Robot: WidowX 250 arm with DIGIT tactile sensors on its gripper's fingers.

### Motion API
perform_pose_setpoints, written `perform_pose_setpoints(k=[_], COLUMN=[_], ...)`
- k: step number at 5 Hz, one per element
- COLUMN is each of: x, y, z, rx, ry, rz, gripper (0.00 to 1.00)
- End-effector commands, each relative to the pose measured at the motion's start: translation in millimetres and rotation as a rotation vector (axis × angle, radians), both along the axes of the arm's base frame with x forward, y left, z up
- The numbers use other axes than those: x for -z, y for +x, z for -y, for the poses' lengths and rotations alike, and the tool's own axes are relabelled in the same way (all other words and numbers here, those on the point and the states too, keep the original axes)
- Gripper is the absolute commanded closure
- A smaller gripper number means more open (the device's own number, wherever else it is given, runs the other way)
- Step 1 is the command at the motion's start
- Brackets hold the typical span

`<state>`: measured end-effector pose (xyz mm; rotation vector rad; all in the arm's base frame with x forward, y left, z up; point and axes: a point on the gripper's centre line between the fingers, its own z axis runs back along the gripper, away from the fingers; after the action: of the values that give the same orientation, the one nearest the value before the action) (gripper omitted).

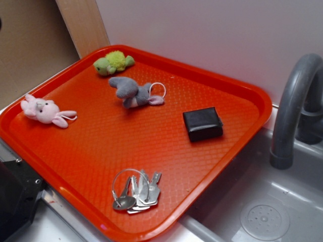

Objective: Grab the silver keys.

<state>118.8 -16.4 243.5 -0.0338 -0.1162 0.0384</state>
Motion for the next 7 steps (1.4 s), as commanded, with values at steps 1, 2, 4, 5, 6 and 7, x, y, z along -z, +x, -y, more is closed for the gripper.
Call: perform_pose_setpoints(k=[1,2,4,5,6,7], x=[0,14,69,83,83,83], y=[0,19,49,46,46,46], z=[0,29,97,111,111,111], rx=[0.0,0.122,0.572,0.726,0.726,0.726], ry=[0.0,0.047,-0.063,-0.159,-0.159,-0.159], rz=[0.0,0.008,-0.033,-0.007,-0.007,-0.007], gripper=[0.0,0.0,0.0,0.0,0.0,0.0])
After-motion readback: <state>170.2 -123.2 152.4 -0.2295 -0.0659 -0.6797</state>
